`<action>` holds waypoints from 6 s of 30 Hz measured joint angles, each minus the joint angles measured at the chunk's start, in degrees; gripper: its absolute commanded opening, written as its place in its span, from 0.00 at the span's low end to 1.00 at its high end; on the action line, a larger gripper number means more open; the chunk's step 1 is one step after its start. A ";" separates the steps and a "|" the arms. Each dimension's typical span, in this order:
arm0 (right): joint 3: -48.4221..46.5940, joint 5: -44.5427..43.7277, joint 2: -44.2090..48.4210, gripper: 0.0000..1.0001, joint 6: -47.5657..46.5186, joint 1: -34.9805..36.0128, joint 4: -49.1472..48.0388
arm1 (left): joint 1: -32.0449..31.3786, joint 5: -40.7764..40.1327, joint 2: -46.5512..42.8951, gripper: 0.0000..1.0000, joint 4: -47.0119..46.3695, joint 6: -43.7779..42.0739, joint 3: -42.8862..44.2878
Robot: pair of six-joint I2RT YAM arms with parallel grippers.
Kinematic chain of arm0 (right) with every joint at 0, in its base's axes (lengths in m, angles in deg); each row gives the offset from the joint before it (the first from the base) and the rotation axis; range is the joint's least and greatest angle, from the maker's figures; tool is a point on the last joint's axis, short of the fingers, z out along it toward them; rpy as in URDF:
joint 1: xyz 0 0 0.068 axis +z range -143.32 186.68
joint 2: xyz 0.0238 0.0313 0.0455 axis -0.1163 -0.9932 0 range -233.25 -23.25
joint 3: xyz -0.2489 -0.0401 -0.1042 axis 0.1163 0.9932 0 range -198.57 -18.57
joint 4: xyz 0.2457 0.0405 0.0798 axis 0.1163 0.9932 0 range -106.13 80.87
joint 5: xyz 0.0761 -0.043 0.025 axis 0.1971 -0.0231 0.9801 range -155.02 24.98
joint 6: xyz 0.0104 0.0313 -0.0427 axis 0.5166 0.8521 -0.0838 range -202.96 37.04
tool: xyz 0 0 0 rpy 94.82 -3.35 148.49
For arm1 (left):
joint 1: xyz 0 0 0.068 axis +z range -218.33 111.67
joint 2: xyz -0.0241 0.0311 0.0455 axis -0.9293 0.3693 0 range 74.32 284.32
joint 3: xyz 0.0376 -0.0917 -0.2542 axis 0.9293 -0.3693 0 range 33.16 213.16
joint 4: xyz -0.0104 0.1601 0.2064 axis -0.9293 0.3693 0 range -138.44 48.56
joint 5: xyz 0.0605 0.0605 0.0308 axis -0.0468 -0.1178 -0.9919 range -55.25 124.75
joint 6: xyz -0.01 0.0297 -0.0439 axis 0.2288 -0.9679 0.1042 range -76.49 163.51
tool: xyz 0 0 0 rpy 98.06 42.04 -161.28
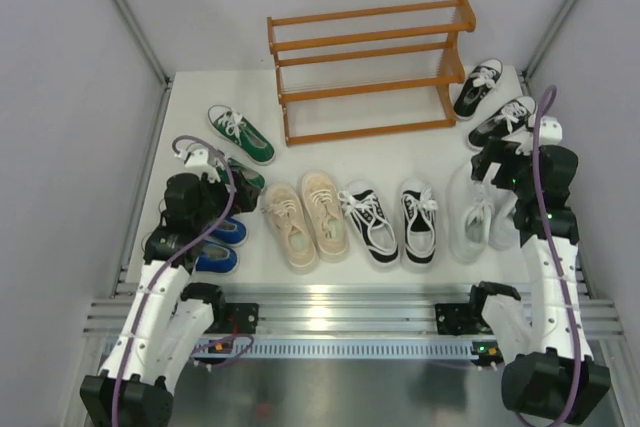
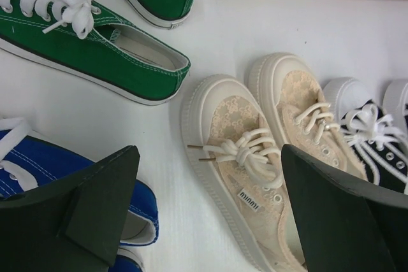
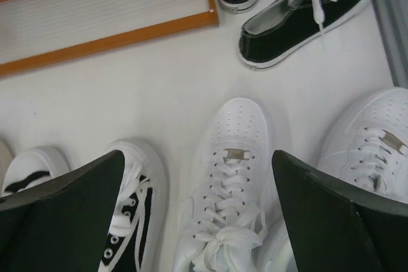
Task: Place and organize the shoes onto the shoe shelf
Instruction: Pick up the shoe at the center of the board, then place the shoe at the shoe shelf.
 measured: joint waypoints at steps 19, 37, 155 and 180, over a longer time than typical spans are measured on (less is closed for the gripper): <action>-1.64 48.11 0.52 0.99 -44.85 2.32 24.46 | -5.68 4.26 -6.49 0.91 14.93 28.26 1.27; -0.50 45.92 1.07 0.99 -46.36 2.32 24.22 | -44.41 -27.74 13.86 0.70 17.99 49.75 -0.15; -0.44 46.64 -0.81 0.99 -53.88 2.29 29.68 | -15.93 -24.26 72.61 0.46 -20.31 9.81 45.66; -0.44 46.71 -0.81 0.99 -54.84 2.23 30.71 | -15.98 -4.72 54.69 0.06 -16.94 1.73 34.12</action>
